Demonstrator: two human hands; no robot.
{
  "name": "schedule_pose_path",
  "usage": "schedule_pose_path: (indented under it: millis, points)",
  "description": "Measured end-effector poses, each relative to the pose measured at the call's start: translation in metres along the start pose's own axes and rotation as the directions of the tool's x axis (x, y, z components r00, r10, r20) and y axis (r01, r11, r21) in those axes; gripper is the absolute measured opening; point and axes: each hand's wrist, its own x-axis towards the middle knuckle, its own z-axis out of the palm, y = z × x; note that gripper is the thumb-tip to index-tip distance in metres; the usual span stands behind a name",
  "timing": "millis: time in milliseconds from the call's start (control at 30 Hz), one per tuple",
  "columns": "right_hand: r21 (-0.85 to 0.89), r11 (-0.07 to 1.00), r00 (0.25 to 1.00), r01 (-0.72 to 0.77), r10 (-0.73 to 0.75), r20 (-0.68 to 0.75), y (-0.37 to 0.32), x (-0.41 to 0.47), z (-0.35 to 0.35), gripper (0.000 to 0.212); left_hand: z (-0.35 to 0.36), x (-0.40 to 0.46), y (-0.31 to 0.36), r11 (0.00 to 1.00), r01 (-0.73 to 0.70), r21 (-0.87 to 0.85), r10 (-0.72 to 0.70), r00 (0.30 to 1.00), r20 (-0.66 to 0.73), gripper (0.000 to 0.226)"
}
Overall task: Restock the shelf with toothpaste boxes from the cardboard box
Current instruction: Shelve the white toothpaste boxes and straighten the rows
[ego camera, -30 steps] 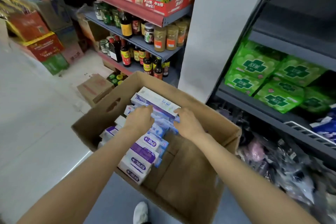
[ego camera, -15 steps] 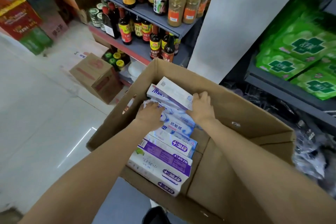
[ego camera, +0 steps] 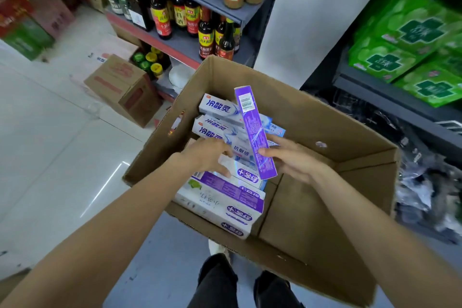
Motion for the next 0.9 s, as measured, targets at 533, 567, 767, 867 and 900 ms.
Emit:
schedule_pose_path:
  millis: [533,567,767,867,900]
  points:
    - [0.400,0.881,0.959,0.254,-0.174,-0.224,-0.022,-0.070,-0.023,0.038,-0.032,-0.005,0.059,0.769,-0.001,-0.639,-0.296,0.885,-0.358,0.043]
    - [0.387,0.869,0.941,0.307,-0.218,-0.258,-0.024,-0.078,-0.028,0.039,-0.039,-0.005,0.073,0.700,-0.038,-0.713,-0.315,0.880,-0.356,0.043]
    - [0.307,0.845,0.877,0.438,-0.325,-0.354,-0.036,-0.136,-0.073,0.051,-0.074,-0.003,0.179,0.190,-0.138,-0.972,-0.270,0.944,-0.187,0.033]
    - [0.296,0.818,0.836,0.494,-0.353,-0.420,-0.041,-0.171,-0.111,0.031,-0.082,0.006,0.243,0.125,-0.195,-0.973,-0.175,0.961,-0.216,0.021]
    - [0.268,0.810,0.811,0.521,-0.373,-0.450,-0.044,-0.185,-0.125,0.025,-0.084,0.010,0.265,0.107,-0.224,-0.969,-0.142,0.961,-0.238,0.017]
